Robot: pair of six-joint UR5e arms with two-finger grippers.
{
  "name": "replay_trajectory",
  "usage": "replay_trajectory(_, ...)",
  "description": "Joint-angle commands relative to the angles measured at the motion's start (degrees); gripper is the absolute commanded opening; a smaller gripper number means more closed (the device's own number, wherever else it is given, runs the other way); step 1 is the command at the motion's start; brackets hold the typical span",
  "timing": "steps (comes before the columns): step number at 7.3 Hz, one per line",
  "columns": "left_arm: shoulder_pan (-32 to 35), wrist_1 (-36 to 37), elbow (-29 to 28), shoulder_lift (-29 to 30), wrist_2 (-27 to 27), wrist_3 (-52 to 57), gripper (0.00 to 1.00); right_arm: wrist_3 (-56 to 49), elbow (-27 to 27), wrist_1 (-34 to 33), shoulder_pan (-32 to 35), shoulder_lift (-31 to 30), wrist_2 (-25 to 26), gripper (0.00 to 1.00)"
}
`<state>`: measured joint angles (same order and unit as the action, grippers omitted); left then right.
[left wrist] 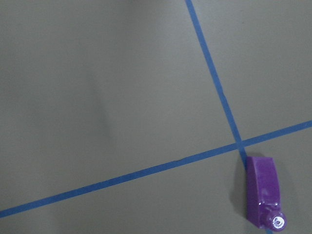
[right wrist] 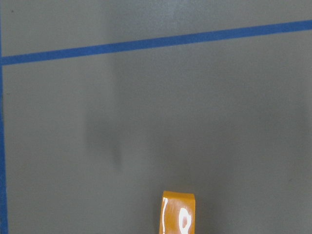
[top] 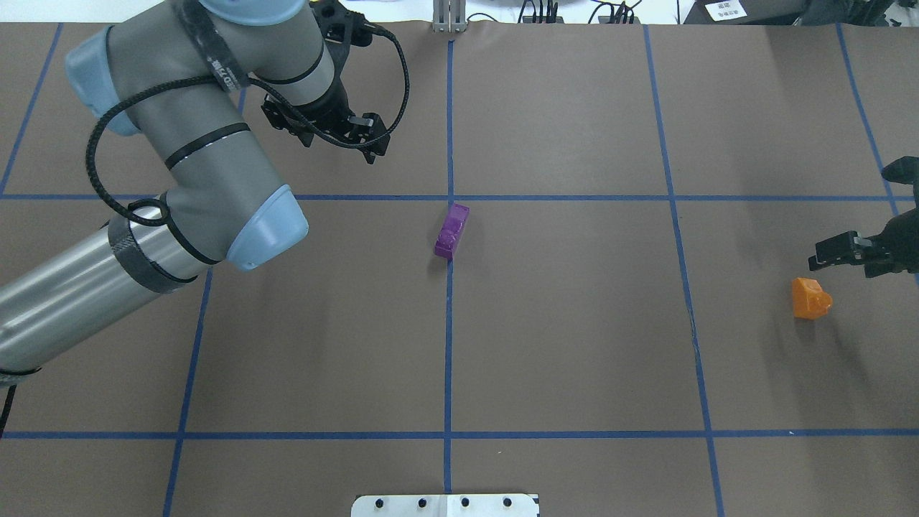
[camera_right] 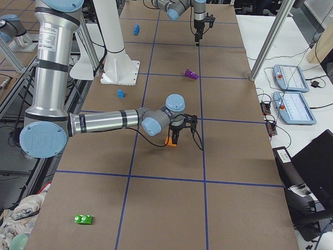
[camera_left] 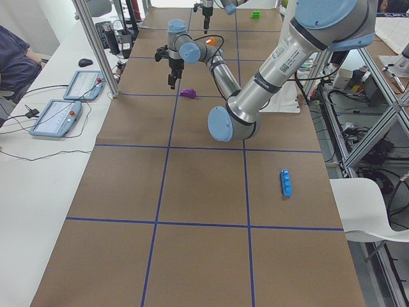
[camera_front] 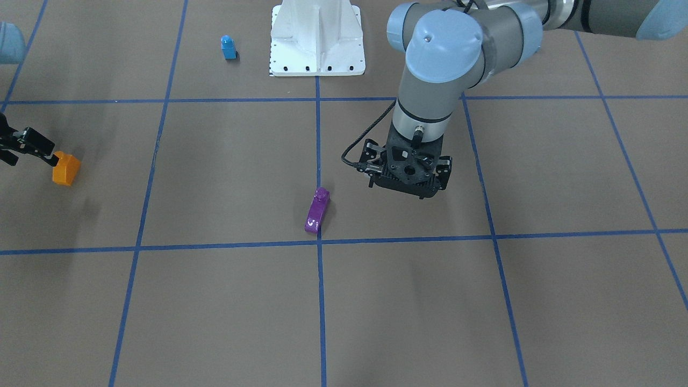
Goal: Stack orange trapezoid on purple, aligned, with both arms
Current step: 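Raise the left gripper away while the right gripper reaches the orange block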
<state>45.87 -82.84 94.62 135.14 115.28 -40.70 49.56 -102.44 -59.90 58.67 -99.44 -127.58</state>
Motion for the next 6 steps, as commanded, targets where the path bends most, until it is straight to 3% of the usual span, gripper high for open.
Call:
replay_trajectory(1,0.54,0.31,1.18,-1.19,0.12,0.71,1.0,0.27,0.66,0.05,-4.25,-0.31,2.07,1.0)
replay_trajectory(3,0.54,0.31,1.19,-1.28,0.12,0.71,1.0,0.27,2.68,-0.04,-6.28,0.3,2.34,1.0)
replay_trajectory(4,0.54,0.31,1.19,-1.54,0.03,0.71,1.0,0.27,3.38,-0.04,-6.46,0.39,2.34,0.92)
replay_trajectory(5,0.54,0.22,1.19,-1.63,0.03,0.71,1.0,0.27,3.48,-0.12,-6.47,0.39,2.25,0.77)
replay_trajectory(6,0.54,0.22,1.19,-1.72,0.03,0.71,1.0,0.27,3.65,-0.3,-6.47,0.39,2.17,0.52)
